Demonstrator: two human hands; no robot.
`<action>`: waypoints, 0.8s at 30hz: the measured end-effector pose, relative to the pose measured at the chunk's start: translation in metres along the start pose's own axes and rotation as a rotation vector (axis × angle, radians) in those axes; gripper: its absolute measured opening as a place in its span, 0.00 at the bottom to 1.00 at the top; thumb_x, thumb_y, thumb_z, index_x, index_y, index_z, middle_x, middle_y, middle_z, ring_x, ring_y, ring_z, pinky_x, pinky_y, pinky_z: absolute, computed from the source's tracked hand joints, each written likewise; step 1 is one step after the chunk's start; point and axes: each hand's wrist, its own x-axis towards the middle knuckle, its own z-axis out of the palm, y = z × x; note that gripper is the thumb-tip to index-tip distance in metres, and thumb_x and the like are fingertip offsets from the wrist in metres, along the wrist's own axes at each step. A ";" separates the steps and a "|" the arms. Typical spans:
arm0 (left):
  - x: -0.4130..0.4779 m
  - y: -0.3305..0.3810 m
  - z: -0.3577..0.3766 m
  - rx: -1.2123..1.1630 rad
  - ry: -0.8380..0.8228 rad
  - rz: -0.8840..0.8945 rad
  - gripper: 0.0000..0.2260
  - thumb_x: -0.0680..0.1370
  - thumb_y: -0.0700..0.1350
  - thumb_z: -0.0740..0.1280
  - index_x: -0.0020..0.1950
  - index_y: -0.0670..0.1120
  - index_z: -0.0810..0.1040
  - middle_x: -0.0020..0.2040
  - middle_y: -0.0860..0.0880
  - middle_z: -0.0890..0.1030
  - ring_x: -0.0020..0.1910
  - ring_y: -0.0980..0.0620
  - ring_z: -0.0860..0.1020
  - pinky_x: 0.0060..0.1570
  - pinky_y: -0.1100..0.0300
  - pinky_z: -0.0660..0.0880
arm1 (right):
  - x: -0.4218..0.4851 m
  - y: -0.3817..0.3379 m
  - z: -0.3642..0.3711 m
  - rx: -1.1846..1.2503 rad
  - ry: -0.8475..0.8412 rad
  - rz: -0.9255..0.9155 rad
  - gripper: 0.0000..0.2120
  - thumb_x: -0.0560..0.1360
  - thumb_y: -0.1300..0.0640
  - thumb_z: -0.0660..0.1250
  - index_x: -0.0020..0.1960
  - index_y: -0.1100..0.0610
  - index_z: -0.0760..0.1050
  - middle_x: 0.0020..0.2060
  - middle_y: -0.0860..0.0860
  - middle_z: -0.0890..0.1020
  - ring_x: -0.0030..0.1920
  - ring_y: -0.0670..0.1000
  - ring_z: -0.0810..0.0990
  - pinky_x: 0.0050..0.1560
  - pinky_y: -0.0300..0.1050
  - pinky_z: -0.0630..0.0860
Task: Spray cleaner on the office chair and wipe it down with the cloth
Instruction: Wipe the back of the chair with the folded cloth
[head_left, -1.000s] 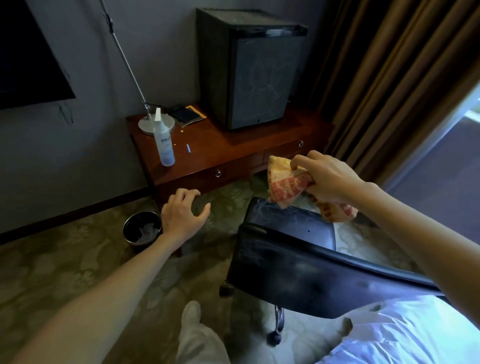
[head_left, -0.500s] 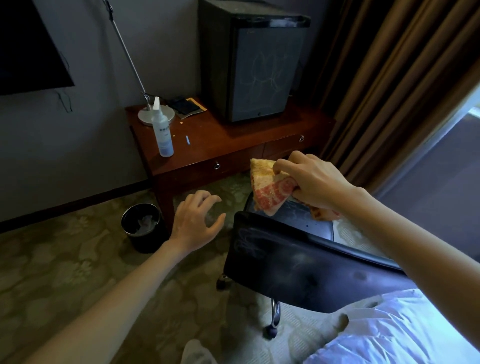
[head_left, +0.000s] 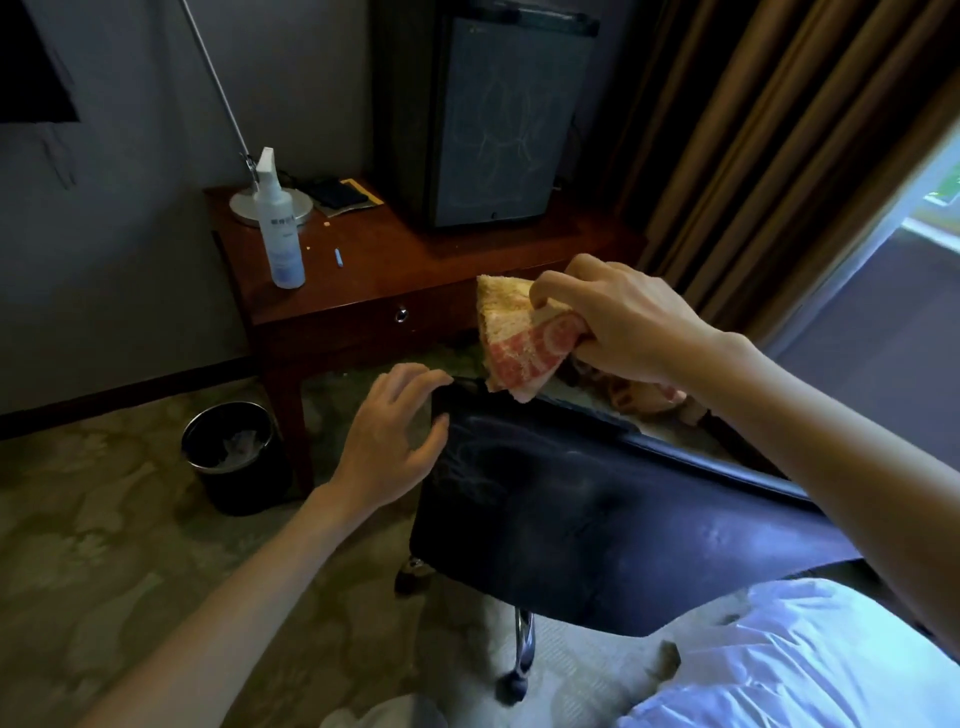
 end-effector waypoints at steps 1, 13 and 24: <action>0.000 0.000 0.003 -0.007 0.020 0.010 0.13 0.77 0.46 0.63 0.61 0.45 0.74 0.56 0.49 0.73 0.55 0.49 0.72 0.53 0.54 0.72 | -0.002 0.001 0.000 -0.010 0.024 -0.005 0.24 0.74 0.57 0.67 0.65 0.43 0.63 0.56 0.51 0.70 0.50 0.53 0.72 0.36 0.46 0.70; -0.014 0.021 0.034 0.176 0.236 -0.010 0.12 0.71 0.38 0.64 0.54 0.45 0.72 0.48 0.48 0.73 0.50 0.49 0.71 0.53 0.45 0.70 | -0.076 0.012 -0.009 -0.166 0.336 -0.058 0.27 0.71 0.58 0.69 0.66 0.44 0.64 0.59 0.57 0.71 0.54 0.65 0.73 0.40 0.51 0.68; -0.040 0.077 0.048 0.399 0.160 -0.135 0.18 0.73 0.41 0.65 0.61 0.52 0.69 0.55 0.52 0.73 0.53 0.46 0.72 0.46 0.49 0.73 | -0.179 0.016 -0.025 -0.128 0.444 -0.048 0.25 0.73 0.58 0.67 0.66 0.45 0.65 0.58 0.56 0.72 0.49 0.61 0.74 0.41 0.49 0.67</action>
